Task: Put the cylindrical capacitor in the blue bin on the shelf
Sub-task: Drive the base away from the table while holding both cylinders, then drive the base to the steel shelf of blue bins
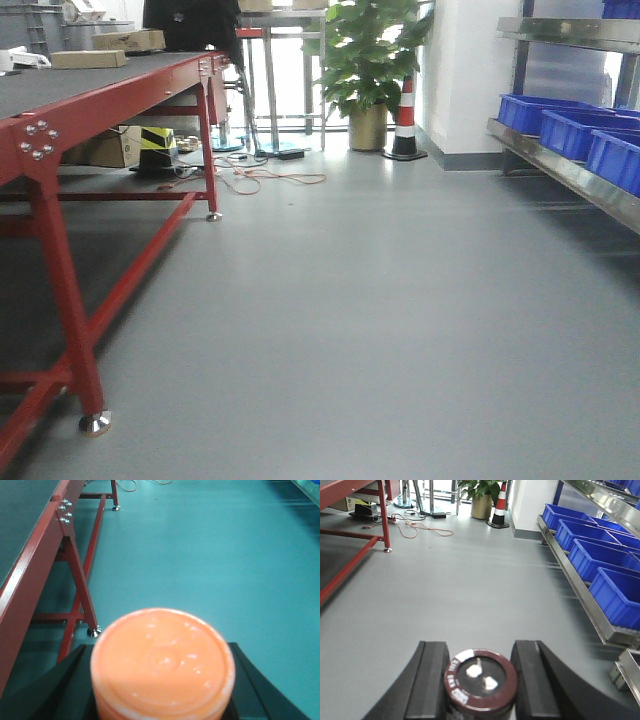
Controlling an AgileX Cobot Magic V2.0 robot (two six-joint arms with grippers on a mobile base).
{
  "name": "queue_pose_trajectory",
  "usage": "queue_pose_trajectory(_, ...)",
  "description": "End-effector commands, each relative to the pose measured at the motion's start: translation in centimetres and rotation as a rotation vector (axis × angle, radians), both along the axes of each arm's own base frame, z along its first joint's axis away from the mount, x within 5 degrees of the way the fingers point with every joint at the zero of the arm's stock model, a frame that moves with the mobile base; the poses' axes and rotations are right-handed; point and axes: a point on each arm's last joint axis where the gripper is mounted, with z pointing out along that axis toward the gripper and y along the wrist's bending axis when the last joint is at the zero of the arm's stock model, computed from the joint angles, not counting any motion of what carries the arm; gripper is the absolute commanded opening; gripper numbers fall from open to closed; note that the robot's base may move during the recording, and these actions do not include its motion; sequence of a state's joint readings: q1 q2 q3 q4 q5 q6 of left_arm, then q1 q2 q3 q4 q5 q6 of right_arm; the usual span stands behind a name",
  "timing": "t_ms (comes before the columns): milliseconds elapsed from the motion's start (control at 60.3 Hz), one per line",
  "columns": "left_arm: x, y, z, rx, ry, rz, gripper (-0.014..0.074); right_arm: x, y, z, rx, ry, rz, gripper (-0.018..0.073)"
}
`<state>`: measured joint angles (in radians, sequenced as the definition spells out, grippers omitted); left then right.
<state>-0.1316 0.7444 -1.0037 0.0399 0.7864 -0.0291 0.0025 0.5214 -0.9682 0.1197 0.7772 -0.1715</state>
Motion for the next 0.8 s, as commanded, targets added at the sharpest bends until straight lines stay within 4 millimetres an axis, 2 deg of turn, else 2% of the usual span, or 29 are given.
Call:
queue_pose_trajectory(0,-0.11,-0.1,0.45,-0.005,-0.028,-0.009,-0.0111,-0.13,-0.06,0.49,-0.009,-0.04,-0.004,-0.0162)
queue_pose_trajectory(779,-0.11,-0.1,0.45,-0.005,-0.028,-0.009,-0.0111,-0.13,-0.06,0.49,-0.009,-0.04,-0.004,-0.0162)
